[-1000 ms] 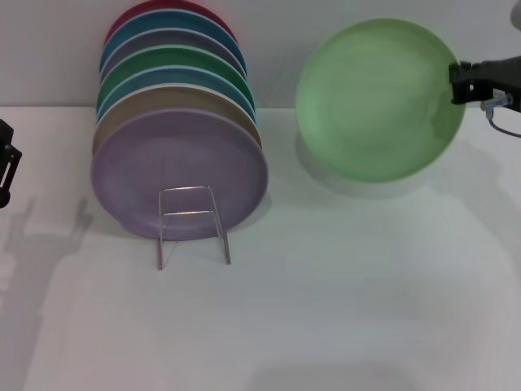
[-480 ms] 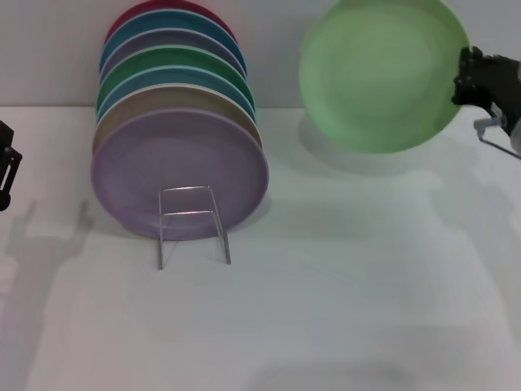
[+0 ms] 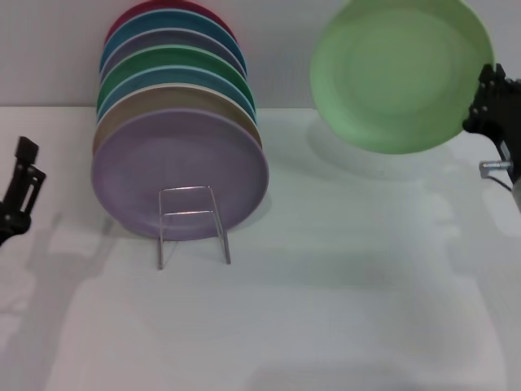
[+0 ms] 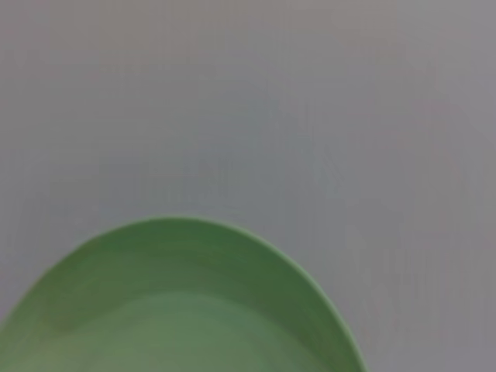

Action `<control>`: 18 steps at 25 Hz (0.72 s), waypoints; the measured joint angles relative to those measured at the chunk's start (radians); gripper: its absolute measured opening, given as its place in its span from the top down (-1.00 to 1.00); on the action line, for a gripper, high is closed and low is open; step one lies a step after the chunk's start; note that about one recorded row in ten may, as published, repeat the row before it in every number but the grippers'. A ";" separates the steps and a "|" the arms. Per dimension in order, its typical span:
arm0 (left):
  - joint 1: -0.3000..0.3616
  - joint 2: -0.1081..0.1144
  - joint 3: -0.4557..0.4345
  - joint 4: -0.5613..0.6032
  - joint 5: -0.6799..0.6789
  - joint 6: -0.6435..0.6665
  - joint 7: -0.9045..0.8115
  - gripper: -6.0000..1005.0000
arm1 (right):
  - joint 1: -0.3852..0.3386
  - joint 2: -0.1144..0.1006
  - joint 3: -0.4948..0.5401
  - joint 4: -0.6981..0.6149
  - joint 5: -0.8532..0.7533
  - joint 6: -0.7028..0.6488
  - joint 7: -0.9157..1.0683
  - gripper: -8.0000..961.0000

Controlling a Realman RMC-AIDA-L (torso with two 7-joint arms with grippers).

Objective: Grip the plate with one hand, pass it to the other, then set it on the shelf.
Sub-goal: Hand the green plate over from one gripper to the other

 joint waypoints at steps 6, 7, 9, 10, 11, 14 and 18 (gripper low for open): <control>0.002 -0.001 0.078 -0.006 0.001 0.025 0.000 -0.62 | -0.030 -0.002 -0.117 -0.106 0.000 -0.225 0.074 0.95; 0.003 -0.001 0.091 -0.011 0.001 0.027 0.000 -0.62 | -0.035 -0.002 -0.136 -0.121 0.000 -0.260 0.083 0.95; 0.004 -0.001 0.133 -0.025 0.001 0.028 0.009 -0.62 | -0.049 -0.001 -0.167 -0.144 0.000 -0.320 0.091 0.95; 0.004 -0.001 0.133 -0.025 0.001 0.028 0.009 -0.62 | -0.057 0.000 -0.184 -0.152 0.001 -0.350 0.092 0.95; 0.003 -0.001 0.146 -0.026 0.001 0.028 0.011 -0.62 | -0.066 0.001 -0.200 -0.158 0.001 -0.376 0.093 0.95; -0.005 -0.001 0.188 -0.032 0.001 0.022 0.014 -0.62 | -0.101 0.002 -0.264 -0.169 0.001 -0.456 0.093 0.95; -0.008 -0.002 0.206 -0.037 0.001 0.020 0.016 -0.62 | -0.116 0.002 -0.301 -0.180 0.001 -0.496 0.092 0.95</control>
